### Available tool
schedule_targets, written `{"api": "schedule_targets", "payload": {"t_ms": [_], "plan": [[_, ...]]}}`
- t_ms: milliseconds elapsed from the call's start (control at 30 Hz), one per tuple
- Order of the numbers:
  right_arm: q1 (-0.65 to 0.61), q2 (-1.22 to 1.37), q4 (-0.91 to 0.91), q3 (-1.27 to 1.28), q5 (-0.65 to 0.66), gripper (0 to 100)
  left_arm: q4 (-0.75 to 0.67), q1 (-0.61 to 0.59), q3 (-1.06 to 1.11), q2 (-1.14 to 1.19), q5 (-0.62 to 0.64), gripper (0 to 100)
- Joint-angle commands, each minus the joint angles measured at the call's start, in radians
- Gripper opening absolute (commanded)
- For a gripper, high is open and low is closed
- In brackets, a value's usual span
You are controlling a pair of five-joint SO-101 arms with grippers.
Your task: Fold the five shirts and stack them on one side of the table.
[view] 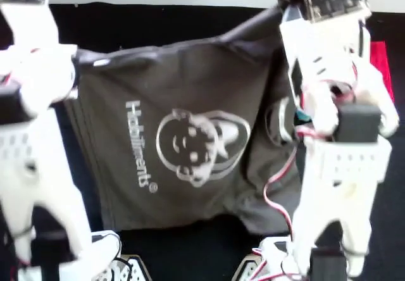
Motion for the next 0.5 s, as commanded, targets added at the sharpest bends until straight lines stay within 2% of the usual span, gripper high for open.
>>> {"api": "schedule_targets", "payload": {"t_ms": [0,267,467], "plan": [[-0.008,0.105,-0.058,-0.085,-0.009,0.5,-0.044,-0.001,-0.130,0.128,-0.028,1],[-0.022,0.245,-0.010,-0.302,-0.009,0.5,0.086,-0.005,-0.565,0.380,-0.028,1],[-0.025,0.366,0.030,-0.317,-0.011,0.5,0.121,-0.005,-0.627,0.550,-0.028,1]]}}
